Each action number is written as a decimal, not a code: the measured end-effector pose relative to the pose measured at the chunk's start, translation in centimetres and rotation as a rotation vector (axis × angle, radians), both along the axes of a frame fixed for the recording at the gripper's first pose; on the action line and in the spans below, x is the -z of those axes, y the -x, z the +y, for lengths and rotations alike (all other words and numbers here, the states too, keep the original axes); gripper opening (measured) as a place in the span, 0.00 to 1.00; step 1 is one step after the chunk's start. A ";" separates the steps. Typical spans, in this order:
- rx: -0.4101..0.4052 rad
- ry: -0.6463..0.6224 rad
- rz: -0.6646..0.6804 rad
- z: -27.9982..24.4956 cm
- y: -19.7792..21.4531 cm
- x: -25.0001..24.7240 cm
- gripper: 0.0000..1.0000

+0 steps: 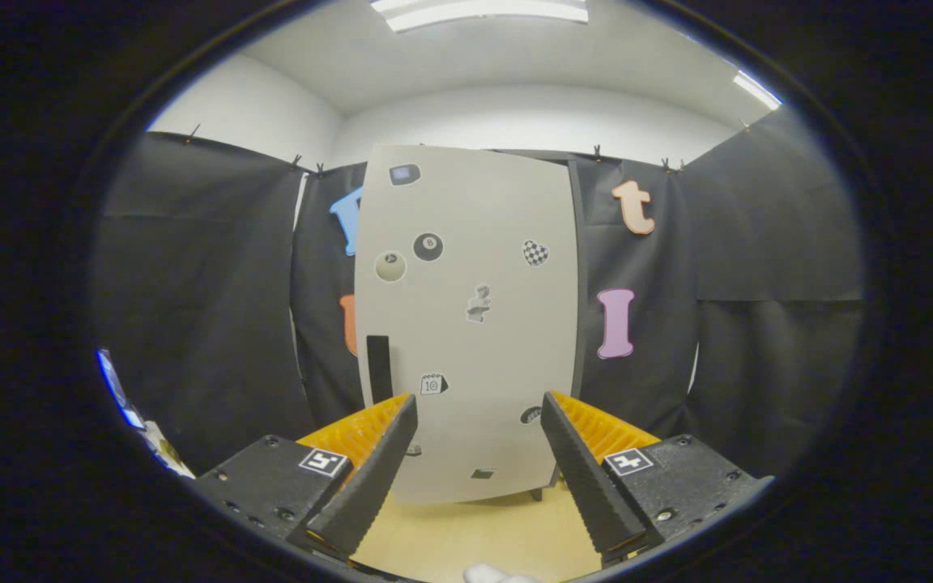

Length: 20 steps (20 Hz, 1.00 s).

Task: Open the shoe cabinet door, grab the shoes and put them into the shoe cabinet, then close the shoe cabinet door.

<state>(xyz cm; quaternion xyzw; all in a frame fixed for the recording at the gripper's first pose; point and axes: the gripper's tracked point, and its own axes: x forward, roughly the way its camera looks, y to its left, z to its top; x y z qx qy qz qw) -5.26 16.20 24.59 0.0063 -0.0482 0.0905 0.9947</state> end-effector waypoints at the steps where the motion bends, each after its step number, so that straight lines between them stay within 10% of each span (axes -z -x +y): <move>1: 0.008 -0.001 -0.002 -0.6 0.9 0.1 1.00; 20: 0.147 -0.023 0.029 -8.0 8.4 4.4 1.00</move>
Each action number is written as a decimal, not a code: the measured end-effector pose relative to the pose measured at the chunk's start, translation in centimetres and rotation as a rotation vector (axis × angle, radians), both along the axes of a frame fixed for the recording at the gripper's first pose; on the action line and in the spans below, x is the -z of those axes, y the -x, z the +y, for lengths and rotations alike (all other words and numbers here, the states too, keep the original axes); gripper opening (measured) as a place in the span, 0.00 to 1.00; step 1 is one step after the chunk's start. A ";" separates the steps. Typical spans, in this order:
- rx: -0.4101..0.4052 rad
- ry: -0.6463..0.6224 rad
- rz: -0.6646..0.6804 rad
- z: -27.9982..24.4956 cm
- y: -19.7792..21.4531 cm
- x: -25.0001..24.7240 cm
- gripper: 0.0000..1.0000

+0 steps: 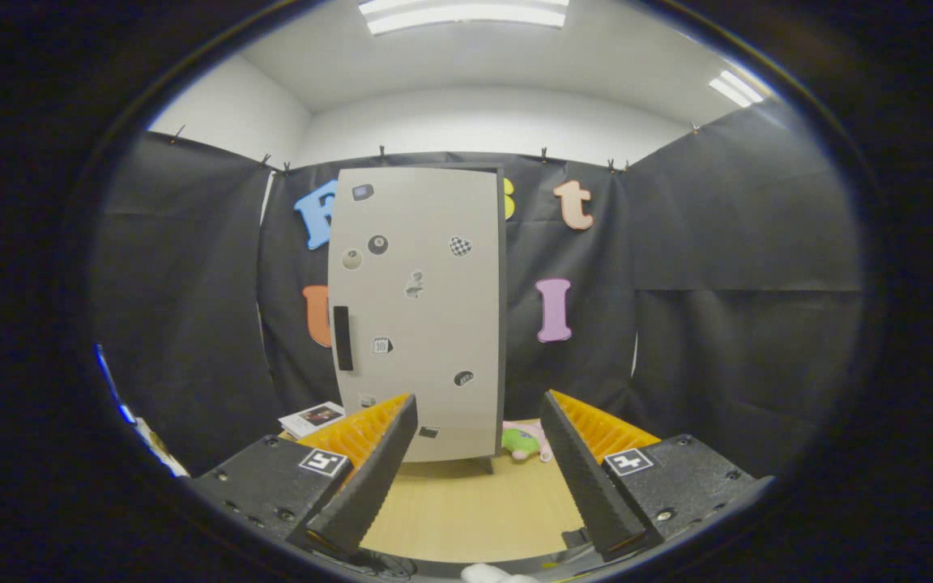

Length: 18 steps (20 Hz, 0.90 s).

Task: Open the shoe cabinet door, grab the shoes and put them into the shoe cabinet, then close the shoe cabinet door.

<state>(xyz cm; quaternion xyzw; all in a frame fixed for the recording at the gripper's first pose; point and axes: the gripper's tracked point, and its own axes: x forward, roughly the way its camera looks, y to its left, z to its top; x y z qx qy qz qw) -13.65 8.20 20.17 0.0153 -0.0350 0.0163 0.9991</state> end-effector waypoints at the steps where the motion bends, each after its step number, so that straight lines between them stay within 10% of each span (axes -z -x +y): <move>1: 0.004 0.001 0.003 -0.2 -0.1 0.1 1.00; 18: -0.026 0.005 -0.005 0.7 0.3 -1.3 1.00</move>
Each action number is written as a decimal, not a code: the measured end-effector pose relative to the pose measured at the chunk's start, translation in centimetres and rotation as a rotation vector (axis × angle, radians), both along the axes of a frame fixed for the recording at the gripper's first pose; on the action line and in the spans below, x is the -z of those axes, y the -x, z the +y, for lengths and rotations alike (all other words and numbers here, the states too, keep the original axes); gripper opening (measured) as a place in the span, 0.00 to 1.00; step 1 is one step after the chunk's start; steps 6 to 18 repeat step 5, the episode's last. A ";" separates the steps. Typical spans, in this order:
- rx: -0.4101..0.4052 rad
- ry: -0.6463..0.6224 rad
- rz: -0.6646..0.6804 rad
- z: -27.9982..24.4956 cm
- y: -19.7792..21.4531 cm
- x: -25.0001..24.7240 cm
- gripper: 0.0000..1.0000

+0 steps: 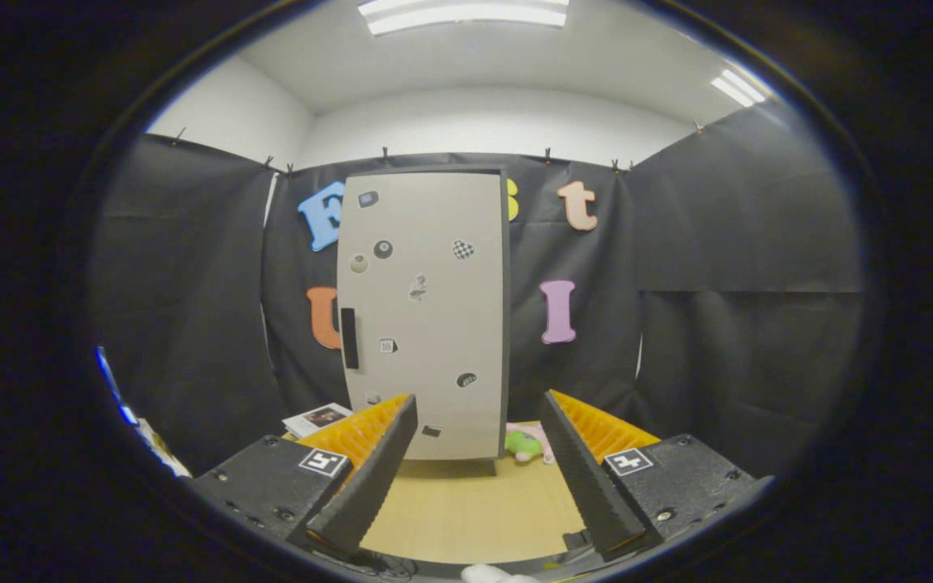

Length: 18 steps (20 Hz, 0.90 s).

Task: Open the shoe cabinet door, grab the shoes and put them into the shoe cabinet, then close the shoe cabinet door.

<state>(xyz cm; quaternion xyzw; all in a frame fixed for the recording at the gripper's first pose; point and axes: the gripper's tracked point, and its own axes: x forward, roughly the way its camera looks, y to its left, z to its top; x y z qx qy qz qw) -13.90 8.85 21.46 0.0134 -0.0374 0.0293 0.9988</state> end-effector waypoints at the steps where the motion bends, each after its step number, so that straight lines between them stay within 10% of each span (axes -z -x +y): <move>1: -0.001 0.005 -0.004 0.1 0.1 -0.2 1.00; 18: -0.004 0.020 -0.021 0.2 0.3 -1.1 1.00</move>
